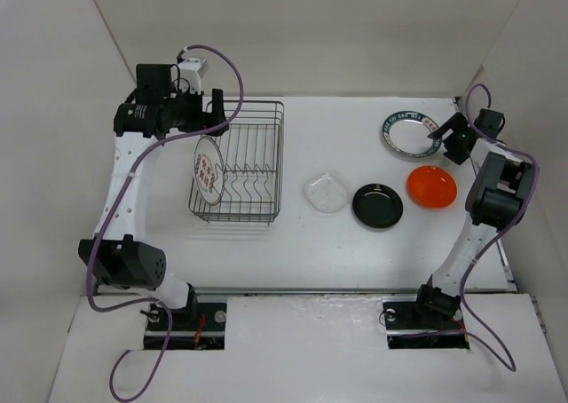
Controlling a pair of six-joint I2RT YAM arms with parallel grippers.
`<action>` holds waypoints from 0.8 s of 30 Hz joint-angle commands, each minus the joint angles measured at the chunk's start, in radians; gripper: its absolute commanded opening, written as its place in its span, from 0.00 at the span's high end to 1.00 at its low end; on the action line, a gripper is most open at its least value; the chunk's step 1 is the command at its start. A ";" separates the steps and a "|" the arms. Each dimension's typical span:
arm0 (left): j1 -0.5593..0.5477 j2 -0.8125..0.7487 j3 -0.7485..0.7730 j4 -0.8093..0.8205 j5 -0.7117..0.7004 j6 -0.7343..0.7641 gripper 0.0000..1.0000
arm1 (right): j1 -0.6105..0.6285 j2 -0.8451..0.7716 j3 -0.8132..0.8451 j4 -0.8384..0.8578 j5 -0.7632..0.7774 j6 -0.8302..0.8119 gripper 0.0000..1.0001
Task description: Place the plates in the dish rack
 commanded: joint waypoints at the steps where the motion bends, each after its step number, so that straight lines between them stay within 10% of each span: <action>1: 0.007 -0.004 0.004 0.009 0.062 0.026 0.00 | 0.002 0.059 0.079 -0.039 -0.063 -0.031 0.14; 9: 0.031 0.038 0.004 0.009 0.071 0.002 0.00 | 0.002 0.147 0.232 -0.185 -0.064 -0.040 0.30; 18: 0.031 0.097 0.045 -0.011 0.082 -0.009 0.00 | 0.002 0.230 0.387 -0.369 -0.036 -0.071 1.00; 24: 0.031 0.107 0.063 -0.020 0.082 0.000 0.00 | 0.002 0.123 0.216 -0.090 -0.235 -0.007 1.00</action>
